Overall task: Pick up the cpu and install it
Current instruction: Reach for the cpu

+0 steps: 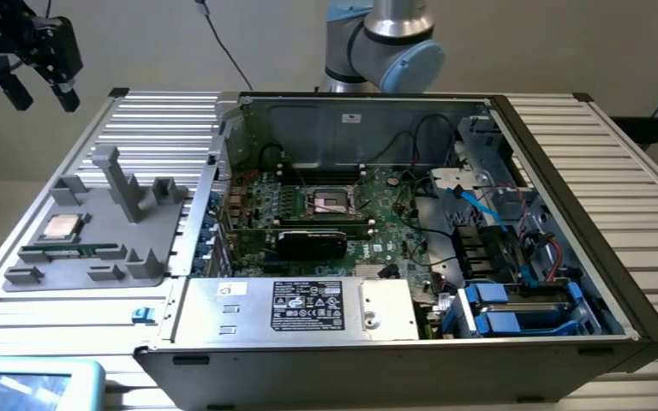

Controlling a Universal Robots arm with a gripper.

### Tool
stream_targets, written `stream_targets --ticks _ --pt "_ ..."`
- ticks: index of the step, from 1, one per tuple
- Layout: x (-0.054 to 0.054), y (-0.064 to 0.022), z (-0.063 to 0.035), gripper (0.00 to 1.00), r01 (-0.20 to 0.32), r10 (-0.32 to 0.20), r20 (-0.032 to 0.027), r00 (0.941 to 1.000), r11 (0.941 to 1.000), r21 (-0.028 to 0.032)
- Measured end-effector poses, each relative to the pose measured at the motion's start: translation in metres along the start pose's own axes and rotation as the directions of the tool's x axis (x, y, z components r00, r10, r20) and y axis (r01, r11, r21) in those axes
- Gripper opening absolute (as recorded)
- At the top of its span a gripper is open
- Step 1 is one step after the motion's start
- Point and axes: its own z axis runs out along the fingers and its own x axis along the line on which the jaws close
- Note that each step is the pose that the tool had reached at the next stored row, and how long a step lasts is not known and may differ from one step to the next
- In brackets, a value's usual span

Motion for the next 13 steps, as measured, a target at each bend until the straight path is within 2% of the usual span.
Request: stream_targets --ticks 13 --pt "0.059 0.0018 -0.0010 0.62 0.000 0.000 0.0000 1.0000 1.0000 0.0000"
